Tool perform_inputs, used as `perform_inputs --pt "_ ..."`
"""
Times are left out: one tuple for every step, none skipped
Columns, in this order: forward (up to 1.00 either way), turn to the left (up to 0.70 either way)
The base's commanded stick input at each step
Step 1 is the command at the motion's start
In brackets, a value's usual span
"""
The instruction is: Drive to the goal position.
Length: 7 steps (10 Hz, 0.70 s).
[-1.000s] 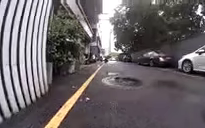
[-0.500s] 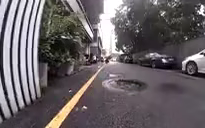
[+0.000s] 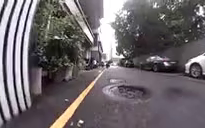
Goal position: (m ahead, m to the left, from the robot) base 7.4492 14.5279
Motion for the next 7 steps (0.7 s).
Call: perform_inputs --pt "0.45 0.0" --pt "0.45 0.0" --pt "0.45 0.0" --pt "0.45 0.0" --pt "0.45 0.0" --pt "0.45 0.0" --pt "0.45 0.0"
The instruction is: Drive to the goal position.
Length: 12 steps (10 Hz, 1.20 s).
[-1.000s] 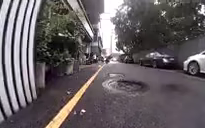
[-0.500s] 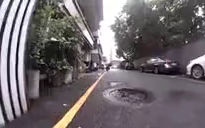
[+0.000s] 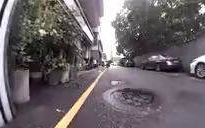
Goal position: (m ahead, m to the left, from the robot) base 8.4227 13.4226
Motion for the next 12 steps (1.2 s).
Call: perform_inputs --pt "0.45 0.0" --pt "0.45 0.0" --pt "0.45 0.0" --pt "0.45 0.0" --pt "0.45 0.0" --pt "0.45 0.0" --pt "0.45 0.0" --pt "0.45 0.0" --pt "0.45 0.0" --pt "0.45 0.0" --pt "0.45 0.0" --pt "0.45 0.0"
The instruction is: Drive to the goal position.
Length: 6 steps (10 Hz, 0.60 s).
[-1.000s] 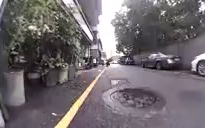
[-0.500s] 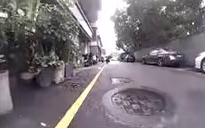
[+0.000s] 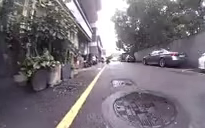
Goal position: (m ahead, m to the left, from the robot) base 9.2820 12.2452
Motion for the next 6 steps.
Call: perform_inputs --pt "0.45 0.0" --pt "0.45 0.0" --pt "0.45 0.0" --pt "0.45 0.0" --pt "0.45 0.0" --pt "0.45 0.0"
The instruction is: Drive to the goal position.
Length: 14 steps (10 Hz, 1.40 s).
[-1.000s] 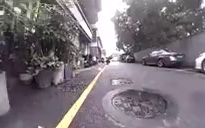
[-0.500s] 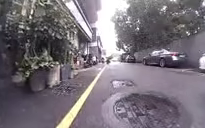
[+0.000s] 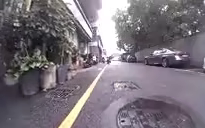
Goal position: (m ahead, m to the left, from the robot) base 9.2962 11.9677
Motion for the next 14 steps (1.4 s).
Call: perform_inputs --pt "0.45 -0.02" --pt "0.45 -0.27" --pt "0.45 -0.25" --pt "0.45 0.0" --pt "0.45 0.01" --pt "0.45 0.01" --pt "0.45 0.0" --pt "0.45 0.0" --pt "0.45 0.0" --pt "0.45 0.0" --pt "0.45 0.0" --pt "0.45 0.0" --pt "0.45 0.0" --pt "0.45 0.0"
